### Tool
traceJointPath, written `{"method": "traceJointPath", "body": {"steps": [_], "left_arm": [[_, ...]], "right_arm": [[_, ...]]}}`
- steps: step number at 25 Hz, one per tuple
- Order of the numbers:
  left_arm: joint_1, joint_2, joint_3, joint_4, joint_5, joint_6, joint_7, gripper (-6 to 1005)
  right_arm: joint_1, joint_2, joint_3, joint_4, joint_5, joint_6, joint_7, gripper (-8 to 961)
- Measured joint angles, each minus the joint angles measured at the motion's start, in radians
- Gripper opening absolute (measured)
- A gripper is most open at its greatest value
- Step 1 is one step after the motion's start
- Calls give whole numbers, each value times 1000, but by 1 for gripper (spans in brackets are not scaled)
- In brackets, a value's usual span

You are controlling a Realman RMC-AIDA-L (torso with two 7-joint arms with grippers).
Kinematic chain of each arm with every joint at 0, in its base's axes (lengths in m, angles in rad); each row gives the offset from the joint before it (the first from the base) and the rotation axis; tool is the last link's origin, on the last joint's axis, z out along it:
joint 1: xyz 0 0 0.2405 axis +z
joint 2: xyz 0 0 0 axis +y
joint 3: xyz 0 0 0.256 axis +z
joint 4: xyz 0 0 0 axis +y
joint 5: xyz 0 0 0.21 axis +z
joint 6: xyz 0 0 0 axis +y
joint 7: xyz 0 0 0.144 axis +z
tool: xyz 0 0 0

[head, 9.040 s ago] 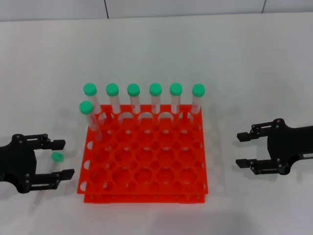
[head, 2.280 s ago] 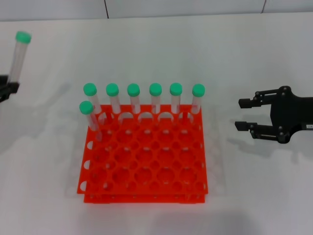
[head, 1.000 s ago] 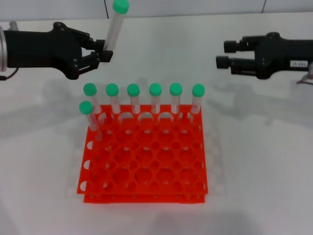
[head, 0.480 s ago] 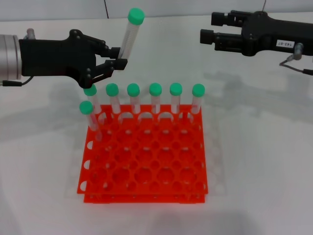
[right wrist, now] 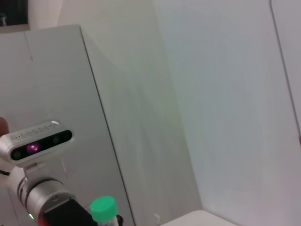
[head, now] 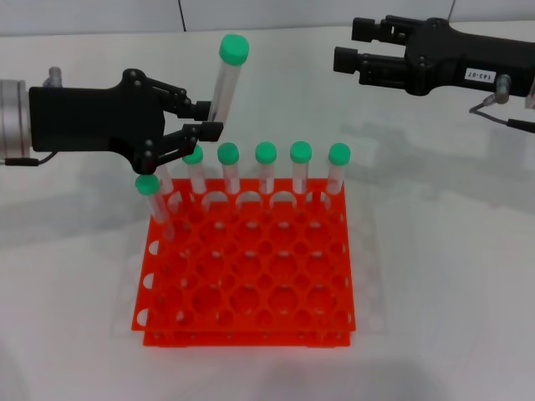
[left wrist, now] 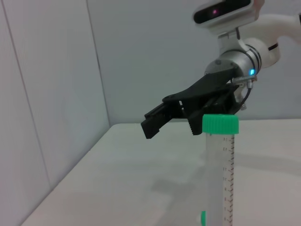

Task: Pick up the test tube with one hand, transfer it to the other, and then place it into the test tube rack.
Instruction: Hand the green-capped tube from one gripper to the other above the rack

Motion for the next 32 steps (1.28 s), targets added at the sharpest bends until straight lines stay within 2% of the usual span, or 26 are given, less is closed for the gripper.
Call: {"method": "traceJointPath", "body": {"steps": [13,18,23,32], "left_arm": [[-2,3,0,-19,-3,-18,2,182],[-4,1,0,-18,-3,-20,7,182],[-7,-2,0,-13,-3,-23,8,182],[-18,-4,0,-14,-3,-59,7,182]], "right_arm": [[-10,1,-11,30,83,-85,-44,693],[8,4,-79,55,148,-80,-71,692],[28,12,-149,80,198,-31,-87,690],[37,12,-285,89,325,61,-125,685]]}}
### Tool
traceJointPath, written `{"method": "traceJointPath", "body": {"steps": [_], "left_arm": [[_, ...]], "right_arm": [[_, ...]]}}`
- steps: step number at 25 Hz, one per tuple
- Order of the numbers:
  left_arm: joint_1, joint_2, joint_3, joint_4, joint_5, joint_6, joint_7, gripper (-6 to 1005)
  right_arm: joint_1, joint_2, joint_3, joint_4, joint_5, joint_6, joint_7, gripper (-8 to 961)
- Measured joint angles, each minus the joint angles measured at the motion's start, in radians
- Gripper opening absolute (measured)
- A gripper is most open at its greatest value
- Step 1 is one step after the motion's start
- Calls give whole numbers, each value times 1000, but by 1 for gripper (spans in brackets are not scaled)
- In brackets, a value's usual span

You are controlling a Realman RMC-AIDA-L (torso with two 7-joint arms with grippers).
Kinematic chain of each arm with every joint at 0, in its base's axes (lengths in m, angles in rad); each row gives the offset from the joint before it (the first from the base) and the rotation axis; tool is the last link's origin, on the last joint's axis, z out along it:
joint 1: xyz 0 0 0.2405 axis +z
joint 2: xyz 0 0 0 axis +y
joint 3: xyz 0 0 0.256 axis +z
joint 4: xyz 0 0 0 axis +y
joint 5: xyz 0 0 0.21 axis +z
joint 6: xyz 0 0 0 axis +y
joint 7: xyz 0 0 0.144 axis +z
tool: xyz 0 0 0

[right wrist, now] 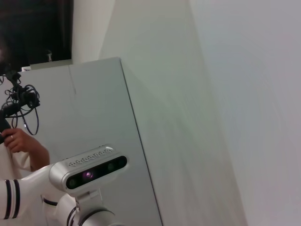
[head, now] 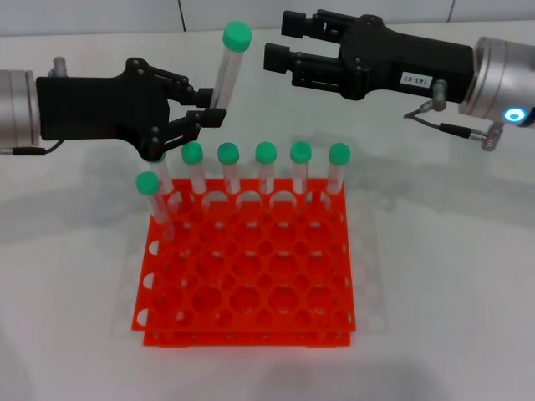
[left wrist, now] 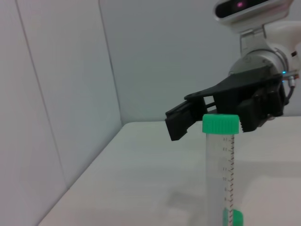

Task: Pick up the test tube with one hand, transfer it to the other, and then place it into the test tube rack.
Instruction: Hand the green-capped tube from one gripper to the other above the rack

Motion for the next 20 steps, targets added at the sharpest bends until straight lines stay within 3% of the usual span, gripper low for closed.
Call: {"method": "traceJointPath", "body": {"steps": [20], "left_arm": [[-14,-2,6,-5,5,-17,1,182]], "right_arm": [[18,3,-131,-10,125,82,-46,679]]}}
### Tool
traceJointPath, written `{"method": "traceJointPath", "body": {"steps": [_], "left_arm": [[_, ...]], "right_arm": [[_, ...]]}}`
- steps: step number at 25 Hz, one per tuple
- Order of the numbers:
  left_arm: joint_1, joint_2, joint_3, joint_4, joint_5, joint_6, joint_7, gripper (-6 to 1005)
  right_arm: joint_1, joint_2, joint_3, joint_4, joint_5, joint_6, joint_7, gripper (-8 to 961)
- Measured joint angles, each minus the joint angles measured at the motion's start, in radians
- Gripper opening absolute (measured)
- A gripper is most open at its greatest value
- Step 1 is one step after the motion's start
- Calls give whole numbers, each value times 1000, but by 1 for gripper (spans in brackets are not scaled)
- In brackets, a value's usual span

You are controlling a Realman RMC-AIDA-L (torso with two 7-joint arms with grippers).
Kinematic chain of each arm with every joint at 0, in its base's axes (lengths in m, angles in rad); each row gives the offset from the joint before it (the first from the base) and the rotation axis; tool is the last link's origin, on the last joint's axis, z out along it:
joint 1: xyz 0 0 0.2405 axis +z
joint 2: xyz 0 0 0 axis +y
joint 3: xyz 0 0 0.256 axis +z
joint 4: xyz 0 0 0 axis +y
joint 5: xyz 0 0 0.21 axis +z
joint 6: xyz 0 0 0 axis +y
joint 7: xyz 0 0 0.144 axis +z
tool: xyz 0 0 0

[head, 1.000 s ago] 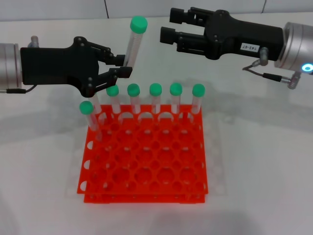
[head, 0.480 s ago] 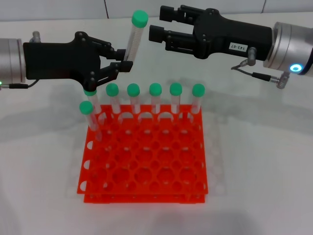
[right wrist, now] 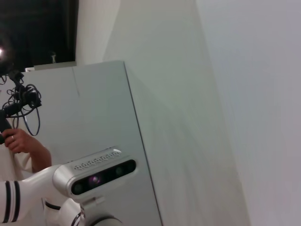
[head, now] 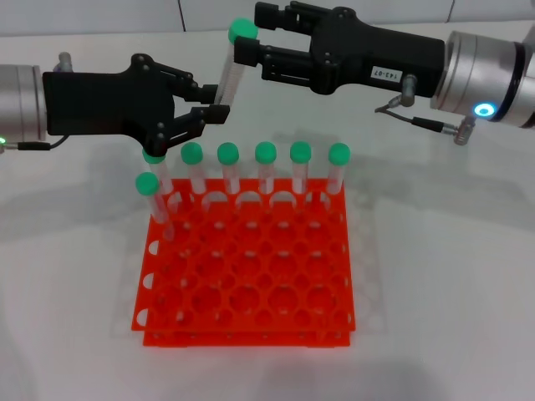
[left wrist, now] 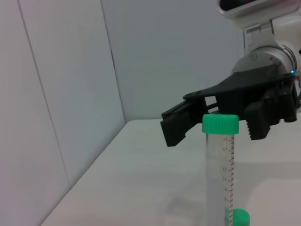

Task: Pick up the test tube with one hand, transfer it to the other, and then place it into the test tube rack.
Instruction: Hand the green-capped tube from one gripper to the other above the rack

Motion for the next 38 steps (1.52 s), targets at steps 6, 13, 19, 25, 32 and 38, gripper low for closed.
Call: {"method": "traceJointPath", "body": {"steps": [6,13,19,25,32,38], "left_arm": [[0,0,0,0,2,1,-1,181],[0,1,-1,0,3,1,-1,181],[0,0,0,0,3,1,0,181],[0,-1,0,0,3,1,-1,181],[0,-3,0,0,3,1,-3,181],[2,-4,0,0,1,1,-2,181]], "right_arm": [[8,0,-33,0,35,8,-11,678],[18,0,-47,0,37,10,-13,676],[20,0,-68,0,58,12,-27,664],[20,0,-76,0,60,16,-39,607],[19,0,-77,0,62,16,-50,466],[20,0,-77,0,63,14,-52,283]]}}
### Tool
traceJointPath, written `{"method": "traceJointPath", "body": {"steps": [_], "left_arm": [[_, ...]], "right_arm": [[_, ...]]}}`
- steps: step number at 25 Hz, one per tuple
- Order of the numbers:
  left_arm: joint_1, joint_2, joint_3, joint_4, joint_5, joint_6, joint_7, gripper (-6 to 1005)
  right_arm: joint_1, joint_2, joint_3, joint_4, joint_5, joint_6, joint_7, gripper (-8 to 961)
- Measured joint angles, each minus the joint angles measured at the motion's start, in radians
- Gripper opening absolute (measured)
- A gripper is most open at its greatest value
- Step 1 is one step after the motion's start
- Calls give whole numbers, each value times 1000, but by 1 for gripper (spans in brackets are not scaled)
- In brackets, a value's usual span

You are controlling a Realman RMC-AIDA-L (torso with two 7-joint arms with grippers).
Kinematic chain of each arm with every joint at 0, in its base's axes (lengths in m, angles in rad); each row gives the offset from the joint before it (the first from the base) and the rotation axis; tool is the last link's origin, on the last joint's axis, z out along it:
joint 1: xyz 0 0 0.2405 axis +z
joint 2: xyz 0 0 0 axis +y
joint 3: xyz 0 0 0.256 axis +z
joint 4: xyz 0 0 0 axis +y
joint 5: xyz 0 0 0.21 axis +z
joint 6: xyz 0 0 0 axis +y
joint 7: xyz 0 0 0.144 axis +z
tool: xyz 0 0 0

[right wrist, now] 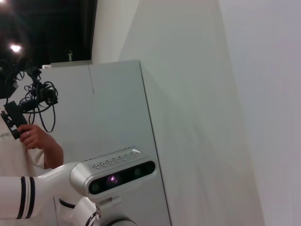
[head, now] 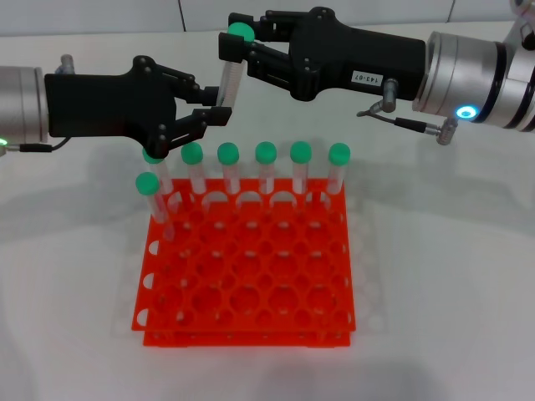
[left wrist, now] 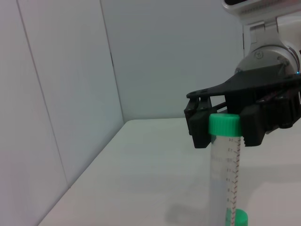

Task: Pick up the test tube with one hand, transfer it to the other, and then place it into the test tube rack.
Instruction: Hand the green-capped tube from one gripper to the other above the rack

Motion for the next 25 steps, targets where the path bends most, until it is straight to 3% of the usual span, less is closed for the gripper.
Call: {"method": "traceJointPath", "body": {"steps": [14,22,25], "left_arm": [[5,-5,-1,9,0,7,-31,181],[12,-13,-41,11,-14,11,-47,335],[13,-13,-42,12,-17,12,-48,458]], "right_arm": [[-2,-3,0,0,1,-2,-1,276],[-8,-5,0,0,1,-7,1,275],[-10,-6,0,0,0,-9,2,274]]}}
